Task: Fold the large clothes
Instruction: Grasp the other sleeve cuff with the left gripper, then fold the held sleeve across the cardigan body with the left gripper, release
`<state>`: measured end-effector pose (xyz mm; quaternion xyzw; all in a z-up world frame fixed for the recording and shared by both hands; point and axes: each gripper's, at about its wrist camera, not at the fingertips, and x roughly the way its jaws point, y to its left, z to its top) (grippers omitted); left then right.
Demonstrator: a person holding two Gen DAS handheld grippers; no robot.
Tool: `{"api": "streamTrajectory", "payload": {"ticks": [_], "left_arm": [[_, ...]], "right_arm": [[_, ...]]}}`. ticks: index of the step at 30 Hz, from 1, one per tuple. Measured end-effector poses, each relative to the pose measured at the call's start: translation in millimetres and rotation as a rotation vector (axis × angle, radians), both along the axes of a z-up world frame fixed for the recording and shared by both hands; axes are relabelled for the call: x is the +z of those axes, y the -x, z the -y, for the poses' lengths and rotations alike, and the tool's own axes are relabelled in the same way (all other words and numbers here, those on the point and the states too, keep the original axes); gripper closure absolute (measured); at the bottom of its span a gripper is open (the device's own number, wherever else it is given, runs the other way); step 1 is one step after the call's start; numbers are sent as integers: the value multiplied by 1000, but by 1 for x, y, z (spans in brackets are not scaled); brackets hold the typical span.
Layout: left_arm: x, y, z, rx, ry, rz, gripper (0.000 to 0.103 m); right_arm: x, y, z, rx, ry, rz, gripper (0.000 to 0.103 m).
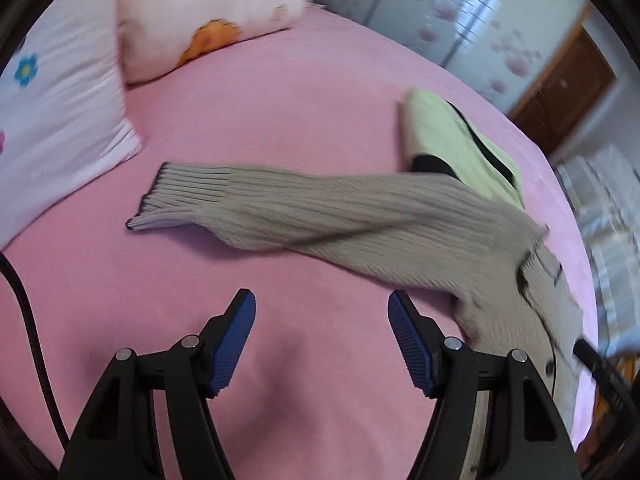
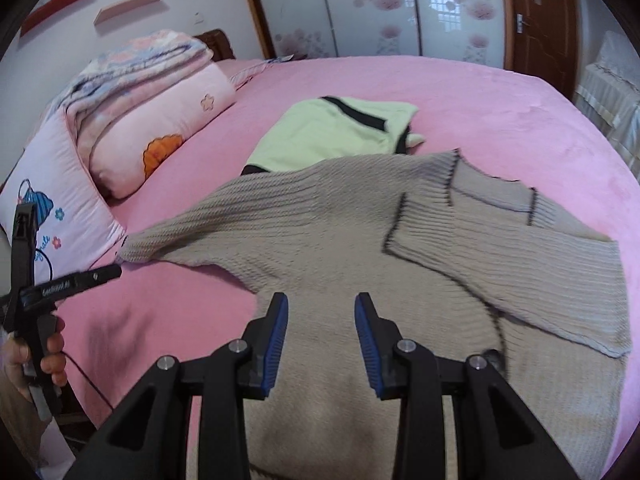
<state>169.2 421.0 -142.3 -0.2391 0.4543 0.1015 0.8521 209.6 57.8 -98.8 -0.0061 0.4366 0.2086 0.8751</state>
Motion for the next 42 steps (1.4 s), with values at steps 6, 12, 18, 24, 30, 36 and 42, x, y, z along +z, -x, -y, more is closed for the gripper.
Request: {"api": "streamTrajectory", "payload": {"ticks": [6, 12, 18, 24, 30, 36, 42], "left_arm": [[-33, -25, -50, 141, 111, 11, 36], [-74, -47, -81, 280, 245, -13, 39], [-47, -64, -48, 287, 114, 77, 91], [25, -73, 54, 12, -9, 271, 92], [57, -79, 183, -324, 41, 341, 92], [17, -83, 301, -535, 97, 253, 92], [-49, -71, 384, -652, 173, 112, 92]], "right_arm": [[-25, -4, -29, 43, 46, -33, 68], [-43, -5, -27, 49, 77, -61, 68], [-55, 3, -15, 53, 106, -74, 68], [-57, 13, 11, 38, 126, -67, 68], [-51, 14, 58, -56, 86, -70, 68], [-49, 10, 120, -200, 52, -78, 68], [-60, 7, 177, -307, 54, -105, 68]]}}
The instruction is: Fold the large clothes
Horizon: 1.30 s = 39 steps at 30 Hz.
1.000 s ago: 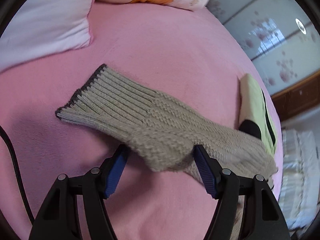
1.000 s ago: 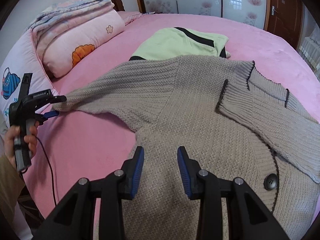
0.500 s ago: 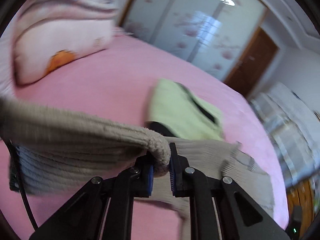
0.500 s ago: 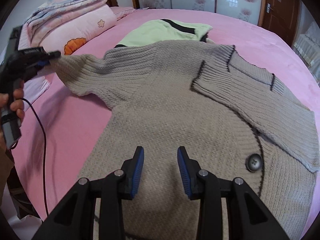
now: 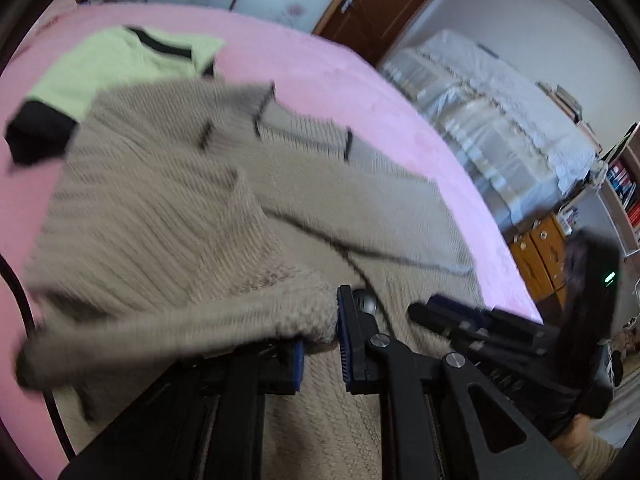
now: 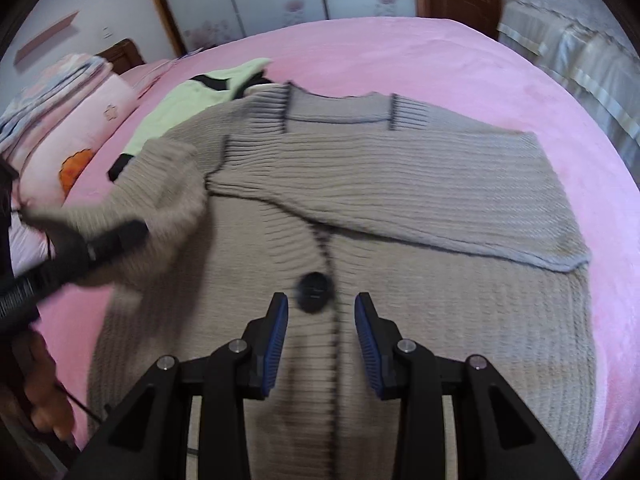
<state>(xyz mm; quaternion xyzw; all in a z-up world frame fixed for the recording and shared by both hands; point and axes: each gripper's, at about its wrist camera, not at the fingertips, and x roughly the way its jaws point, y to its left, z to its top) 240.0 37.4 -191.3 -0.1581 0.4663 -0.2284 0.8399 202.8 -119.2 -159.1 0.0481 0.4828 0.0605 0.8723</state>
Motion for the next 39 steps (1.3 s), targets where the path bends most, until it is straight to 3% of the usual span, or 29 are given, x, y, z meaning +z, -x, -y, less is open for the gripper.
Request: {"api": "streamTrajectory", "payload": {"ticks": [3, 5, 10, 13, 19, 31, 36, 39], "left_arm": [[-26, 1, 14, -5, 3, -60, 89], [-25, 8, 14, -12, -4, -42, 83], [-4, 27, -1, -25, 17, -3, 48], [8, 44, -24, -15, 36, 14, 46], [6, 80, -59, 85, 110, -18, 46], [-3, 139, -119, 244, 37, -97, 46], [1, 150, -131, 261, -5, -112, 46], [1, 153, -133, 265, -40, -110, 46]], "right_arm": [[-2, 0, 14, -6, 6, -5, 68], [0, -1, 17, 5, -4, 2, 68], [18, -9, 8, 94, -75, 37, 65], [30, -18, -14, 167, -99, 60, 50], [45, -18, -66, 365, -81, 100, 50], [41, 38, -112, 713, 83, 145, 50], [29, 64, -129, 824, 204, 185, 50], [24, 79, -143, 891, 334, 276, 50]]}}
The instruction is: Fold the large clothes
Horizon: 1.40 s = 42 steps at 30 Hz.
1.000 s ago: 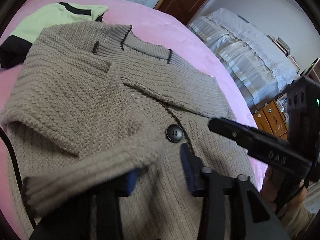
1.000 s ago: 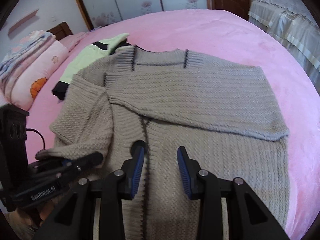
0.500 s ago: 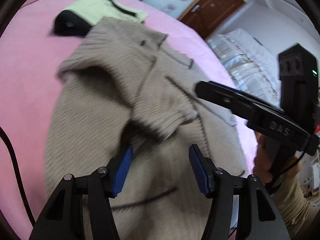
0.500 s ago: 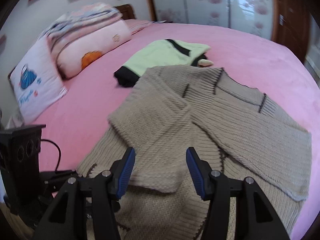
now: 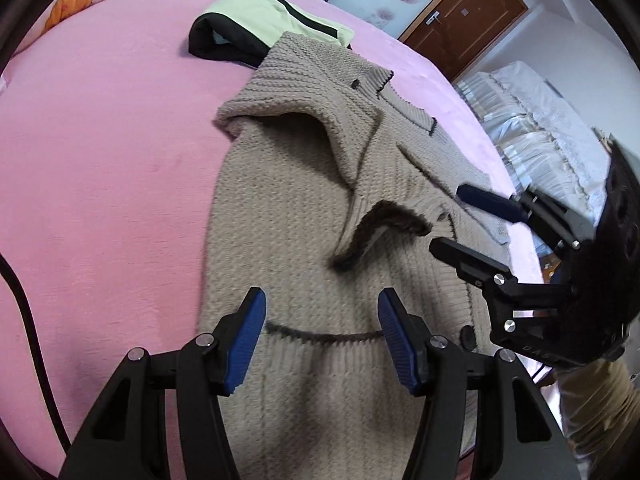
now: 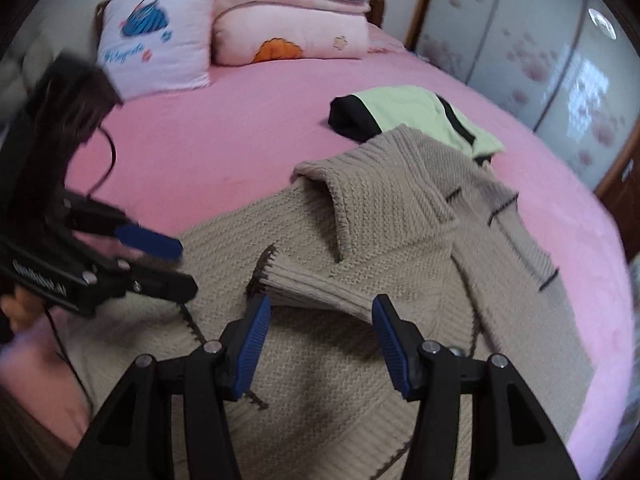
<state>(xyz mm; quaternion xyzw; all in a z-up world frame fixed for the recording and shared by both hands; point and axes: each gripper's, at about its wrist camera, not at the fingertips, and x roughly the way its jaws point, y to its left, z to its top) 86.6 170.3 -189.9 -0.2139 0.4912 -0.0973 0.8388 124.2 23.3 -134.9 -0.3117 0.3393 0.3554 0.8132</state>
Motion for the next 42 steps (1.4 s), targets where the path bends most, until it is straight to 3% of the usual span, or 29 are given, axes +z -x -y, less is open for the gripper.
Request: {"api": "streamTrajectory", "payload": {"ticks": [3, 7, 8, 9, 10, 11, 15, 17, 19, 21, 23, 26, 28, 31, 35, 42], "left_arm": [[-1, 2, -1, 12, -1, -9, 46], [-2, -4, 1, 19, -11, -18, 46], [-1, -5, 2, 19, -10, -16, 46], [0, -7, 2, 19, -8, -13, 46], [1, -9, 3, 20, -6, -9, 46], [3, -11, 4, 20, -6, -5, 46], [10, -23, 11, 7, -10, 29, 46], [12, -30, 18, -5, -15, 41, 46], [13, -38, 24, -13, -22, 51, 46], [13, -46, 30, -20, -24, 57, 46], [13, -55, 36, -29, -27, 61, 46], [15, -68, 43, -50, -38, 68, 46], [20, -78, 45, -66, -56, 79, 46], [34, -98, 39, -77, -104, 114, 46], [43, -144, 17, -47, -176, 124, 46], [25, -236, -16, -45, -294, -4, 46]], "right_arm": [[-3, 9, -14, 77, 76, 105, 50], [-17, 8, -33, 160, 158, 142, 50], [-21, 6, -36, 162, 174, 148, 55], [-26, 2, -38, 154, 195, 161, 67], [-28, -3, -39, 135, 212, 161, 96], [-27, -10, -38, 108, 210, 145, 96], [28, -50, -4, -100, -32, 129, 96], [67, -81, 46, -314, -250, 111, 96], [87, -106, 108, -532, -466, 54, 96], [84, -121, 167, -729, -610, 1, 96], [55, -134, 225, -923, -671, -85, 92], [-7, -146, 271, -1070, -649, -306, 86], [-47, -149, 290, -1134, -566, -425, 85], [-57, -138, 307, -1117, -631, -445, 84], [-37, -148, 302, -1052, -593, -328, 46], [-40, -207, 283, -941, -476, -297, 45]]}}
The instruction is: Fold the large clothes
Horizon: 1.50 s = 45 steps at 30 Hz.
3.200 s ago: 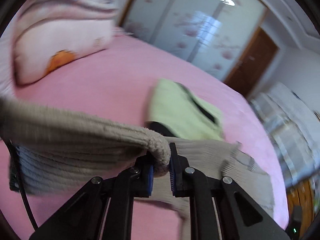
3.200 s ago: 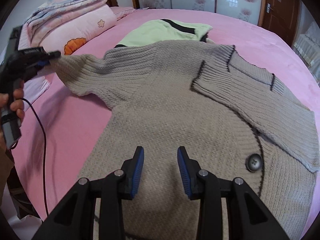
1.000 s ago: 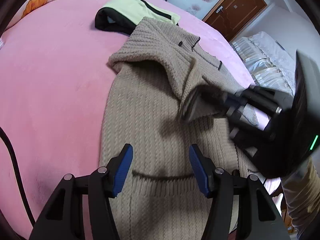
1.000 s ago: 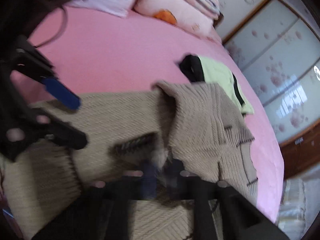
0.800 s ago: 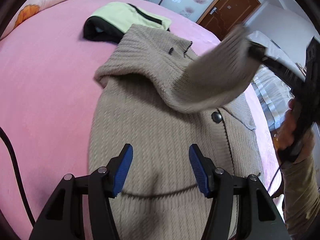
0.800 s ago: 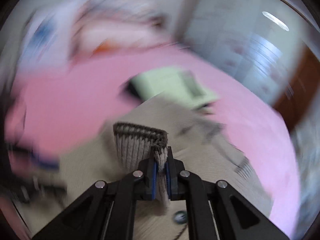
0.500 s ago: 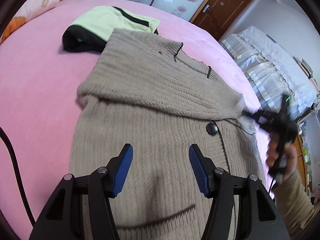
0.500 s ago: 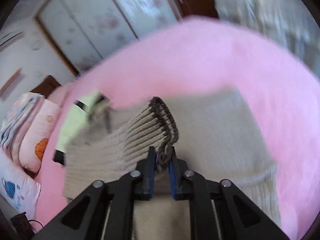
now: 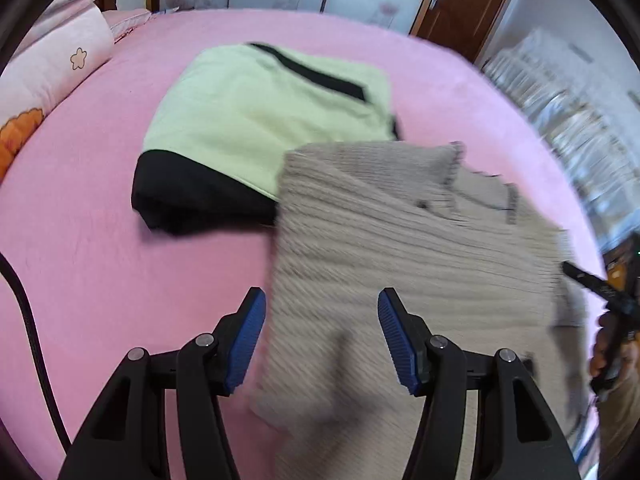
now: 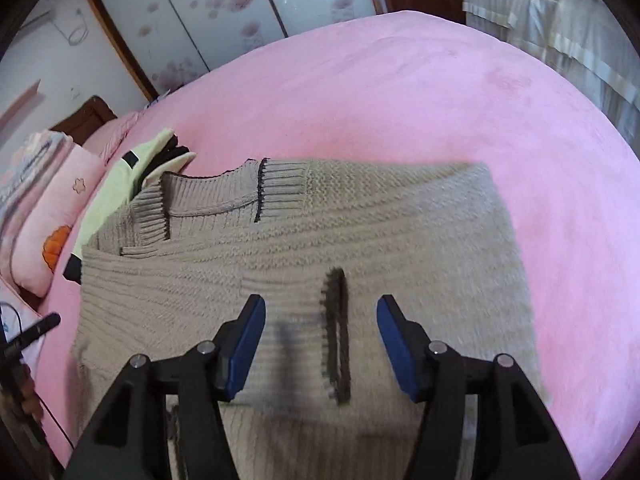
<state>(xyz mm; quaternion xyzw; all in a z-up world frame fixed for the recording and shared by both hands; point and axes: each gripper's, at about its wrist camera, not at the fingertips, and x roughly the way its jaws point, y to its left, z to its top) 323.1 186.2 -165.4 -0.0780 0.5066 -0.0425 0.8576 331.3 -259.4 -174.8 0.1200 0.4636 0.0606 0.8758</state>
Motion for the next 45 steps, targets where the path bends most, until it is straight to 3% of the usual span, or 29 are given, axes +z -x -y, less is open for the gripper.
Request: {"api": "streamTrajectory", "payload": {"ticks": [4, 9, 10, 13, 15, 16, 22, 26, 30, 33, 38, 40, 45], "left_arm": [[-13, -31, -3, -1, -43, -59, 46], [-32, -60, 3, 7, -59, -105, 43], [-38, -68, 3, 14, -56, -117, 43], [-46, -82, 7, 36, -25, -125, 43], [-42, -83, 10, 55, -17, -108, 45], [-39, -82, 11, 61, -14, -89, 53], [-20, -73, 10, 126, 2, -5, 78], [-12, -69, 23, 161, -66, 68, 85], [-26, -71, 28, 192, -119, 85, 85], [-24, -67, 25, 166, -122, 87, 82], [-4, -39, 23, 73, -71, 47, 62], [3, -18, 20, 44, -35, 53, 49], [-5, 31, 2, 47, 49, 24, 49]], "right_arm": [[-18, -20, -1, 30, 1, -51, 45], [-22, -17, -13, 103, 55, -6, 45], [-22, -16, -16, 119, 63, 2, 52], [-22, -15, -27, 159, 117, 15, 87], [-19, -13, -34, 174, 159, 38, 92], [-14, -10, -37, 179, 186, 61, 94], [29, -15, -35, 107, 214, 227, 94], [13, -44, -31, 56, 241, 157, 94], [-29, -64, -34, 28, 304, 54, 94], [-28, -58, -37, 4, 313, 62, 90], [4, -31, -18, 19, 155, 75, 58], [15, -12, -8, 22, 97, 89, 51], [8, 18, 10, 11, -20, 30, 50]]}}
